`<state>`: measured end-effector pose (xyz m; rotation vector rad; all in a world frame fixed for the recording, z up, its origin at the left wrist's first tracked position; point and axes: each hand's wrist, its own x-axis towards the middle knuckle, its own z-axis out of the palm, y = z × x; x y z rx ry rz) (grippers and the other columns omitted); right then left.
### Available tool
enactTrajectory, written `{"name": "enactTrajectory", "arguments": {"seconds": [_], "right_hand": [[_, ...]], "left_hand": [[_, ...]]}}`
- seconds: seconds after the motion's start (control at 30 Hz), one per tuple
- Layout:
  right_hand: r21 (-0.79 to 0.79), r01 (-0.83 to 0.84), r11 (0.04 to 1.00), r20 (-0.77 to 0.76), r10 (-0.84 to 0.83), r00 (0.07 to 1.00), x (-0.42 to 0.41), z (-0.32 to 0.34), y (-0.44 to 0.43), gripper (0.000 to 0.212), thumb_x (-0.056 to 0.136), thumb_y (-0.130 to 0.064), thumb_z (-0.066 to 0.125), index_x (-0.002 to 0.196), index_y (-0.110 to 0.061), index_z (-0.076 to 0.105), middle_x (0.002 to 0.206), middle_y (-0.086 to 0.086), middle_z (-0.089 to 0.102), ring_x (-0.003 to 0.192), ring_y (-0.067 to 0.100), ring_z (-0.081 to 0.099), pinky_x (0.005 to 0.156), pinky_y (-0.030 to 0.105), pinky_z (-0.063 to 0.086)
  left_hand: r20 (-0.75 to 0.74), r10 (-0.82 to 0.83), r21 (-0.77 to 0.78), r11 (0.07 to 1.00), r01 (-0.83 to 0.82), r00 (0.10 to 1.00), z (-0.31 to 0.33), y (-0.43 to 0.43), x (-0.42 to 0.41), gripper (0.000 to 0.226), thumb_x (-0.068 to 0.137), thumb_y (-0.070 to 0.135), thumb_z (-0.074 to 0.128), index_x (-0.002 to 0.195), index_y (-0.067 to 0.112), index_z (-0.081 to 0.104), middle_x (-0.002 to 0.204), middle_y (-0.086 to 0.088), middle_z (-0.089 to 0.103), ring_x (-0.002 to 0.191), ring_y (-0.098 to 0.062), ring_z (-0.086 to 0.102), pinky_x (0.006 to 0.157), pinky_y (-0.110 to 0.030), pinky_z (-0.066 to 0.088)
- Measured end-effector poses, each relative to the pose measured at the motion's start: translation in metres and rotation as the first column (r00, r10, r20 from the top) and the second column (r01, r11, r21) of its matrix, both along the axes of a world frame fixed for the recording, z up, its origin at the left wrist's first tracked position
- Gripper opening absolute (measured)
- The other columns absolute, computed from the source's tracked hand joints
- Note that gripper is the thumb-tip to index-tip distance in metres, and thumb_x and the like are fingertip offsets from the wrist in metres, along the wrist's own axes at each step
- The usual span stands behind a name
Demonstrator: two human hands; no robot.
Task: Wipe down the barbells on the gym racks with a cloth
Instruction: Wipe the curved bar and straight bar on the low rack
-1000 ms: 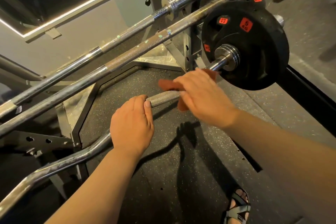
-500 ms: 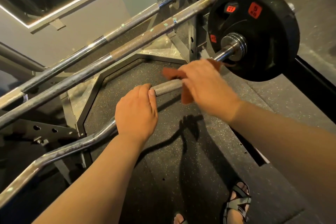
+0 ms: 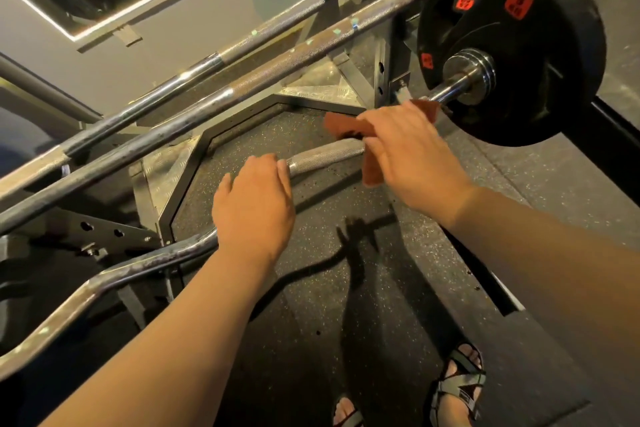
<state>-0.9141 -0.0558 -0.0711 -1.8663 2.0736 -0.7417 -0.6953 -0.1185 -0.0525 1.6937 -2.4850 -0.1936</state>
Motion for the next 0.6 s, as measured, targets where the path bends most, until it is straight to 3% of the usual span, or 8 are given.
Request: {"name": "enactTrajectory", "arguments": {"seconds": [0.03,0.13,0.2,0.3,0.4,0.47,0.6], "right_hand": [[-0.022,0.069,0.997,0.045,-0.068,0.997,0.004,0.000,-0.001,0.032,0.108,-0.032,0.039,0.137,-0.024,0.049,0.135,-0.006,0.053,0.140,0.014,0.037,0.126,0.034,0.005],[-0.090,0.250,0.964,0.141,-0.236,0.962,0.042,-0.003,-0.007,0.033,0.106,-0.023,0.039,0.135,-0.015,0.052,0.134,0.001,0.054,0.141,0.019,0.036,0.128,0.042,0.000],[-0.093,0.274,0.957,0.140,-0.260,0.955,0.072,-0.006,-0.010,0.033,0.104,-0.018,0.043,0.135,-0.015,0.052,0.136,0.001,0.053,0.143,0.021,0.034,0.128,0.048,-0.002],[-0.089,0.101,0.991,0.046,-0.097,0.994,0.097,-0.007,-0.011,0.039,0.101,-0.017,0.047,0.140,-0.019,0.046,0.142,-0.001,0.050,0.145,0.023,0.032,0.127,0.048,-0.002],[-0.055,-0.083,0.995,-0.132,0.075,0.988,0.067,-0.003,-0.008,0.042,0.102,-0.026,0.047,0.144,-0.023,0.043,0.141,-0.004,0.051,0.142,0.019,0.038,0.128,0.044,0.006],[-0.029,-0.024,0.999,-0.196,0.018,0.980,0.040,-0.001,-0.005,0.037,0.103,-0.032,0.049,0.139,-0.023,0.046,0.135,-0.003,0.054,0.137,0.019,0.043,0.127,0.045,0.013],[-0.051,0.240,0.969,-0.048,-0.242,0.969,0.056,0.002,-0.008,0.034,0.107,-0.031,0.036,0.135,-0.018,0.050,0.136,0.003,0.055,0.142,0.023,0.039,0.127,0.051,0.008]], "left_hand": [[0.029,0.050,-0.012,0.999,-0.050,0.998,-0.002,0.001,0.003,0.046,0.109,0.043,0.018,0.105,0.021,0.058,0.098,-0.002,0.063,0.087,-0.025,0.059,0.093,-0.044,0.046],[0.019,0.095,-0.029,0.995,-0.095,0.995,-0.006,0.004,0.004,0.054,0.108,0.047,0.016,0.100,0.019,0.062,0.092,-0.003,0.061,0.075,-0.022,0.054,0.071,-0.040,0.049],[-0.003,0.087,-0.032,0.996,-0.087,0.996,-0.008,0.002,0.001,0.053,0.107,0.046,0.017,0.097,0.018,0.061,0.090,-0.003,0.060,0.073,-0.023,0.054,0.064,-0.037,0.044],[-0.026,0.057,-0.027,0.998,-0.058,0.998,-0.009,0.001,0.004,0.050,0.108,0.045,0.019,0.098,0.019,0.061,0.091,-0.002,0.058,0.075,-0.022,0.055,0.064,-0.036,0.040],[-0.038,0.030,-0.015,0.999,-0.030,0.999,-0.007,0.001,0.008,0.045,0.109,0.044,0.022,0.095,0.019,0.057,0.091,-0.001,0.053,0.081,-0.024,0.057,0.066,-0.035,0.039],[-0.047,0.035,-0.005,0.999,-0.036,0.998,-0.006,0.001,0.008,0.044,0.109,0.043,0.024,0.096,0.019,0.058,0.092,-0.001,0.054,0.086,-0.025,0.058,0.068,-0.035,0.038],[-0.037,0.062,0.013,0.998,-0.062,0.997,-0.006,0.001,0.007,0.047,0.106,0.046,0.020,0.096,0.022,0.059,0.096,-0.001,0.059,0.087,-0.025,0.058,0.076,-0.041,0.049]]}}
